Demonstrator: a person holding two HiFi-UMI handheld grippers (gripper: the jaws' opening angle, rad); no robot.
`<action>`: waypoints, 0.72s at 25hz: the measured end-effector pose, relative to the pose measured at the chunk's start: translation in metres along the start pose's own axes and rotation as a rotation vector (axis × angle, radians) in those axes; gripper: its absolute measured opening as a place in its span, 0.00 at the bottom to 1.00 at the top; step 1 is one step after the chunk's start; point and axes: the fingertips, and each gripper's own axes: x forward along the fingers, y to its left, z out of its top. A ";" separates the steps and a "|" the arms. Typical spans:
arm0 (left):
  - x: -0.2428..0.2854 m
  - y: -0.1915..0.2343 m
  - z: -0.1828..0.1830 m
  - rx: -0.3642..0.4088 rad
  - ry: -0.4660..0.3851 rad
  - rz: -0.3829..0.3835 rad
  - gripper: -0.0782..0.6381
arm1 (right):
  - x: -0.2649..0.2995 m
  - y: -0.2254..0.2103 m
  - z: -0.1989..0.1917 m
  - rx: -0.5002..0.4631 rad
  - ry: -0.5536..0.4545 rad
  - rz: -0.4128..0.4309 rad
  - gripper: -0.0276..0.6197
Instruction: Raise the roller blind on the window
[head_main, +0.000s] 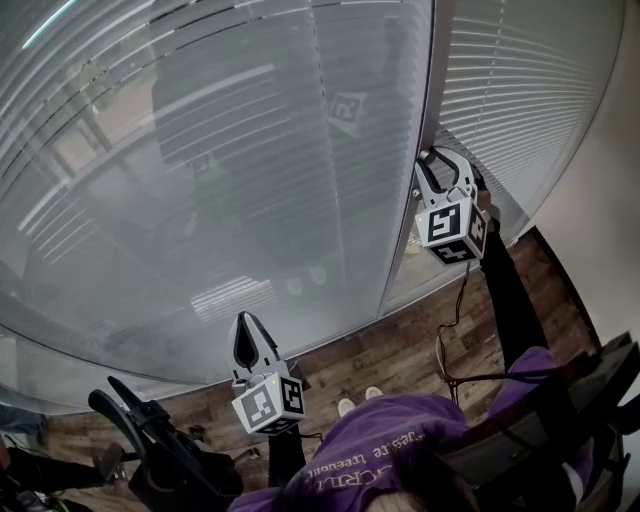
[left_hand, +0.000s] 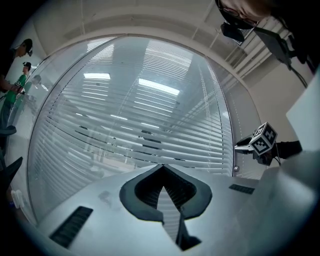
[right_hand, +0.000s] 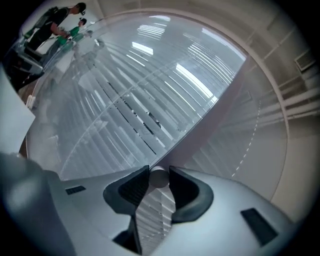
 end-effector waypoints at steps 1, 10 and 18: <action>0.000 -0.001 0.000 0.001 0.000 -0.002 0.11 | 0.000 0.001 0.000 -0.024 -0.001 -0.003 0.23; 0.004 -0.004 -0.002 0.000 0.003 -0.002 0.11 | 0.002 0.004 -0.004 -0.287 -0.007 -0.037 0.23; 0.004 -0.005 -0.002 -0.004 0.005 -0.003 0.11 | 0.001 0.006 -0.003 -0.384 -0.014 -0.061 0.23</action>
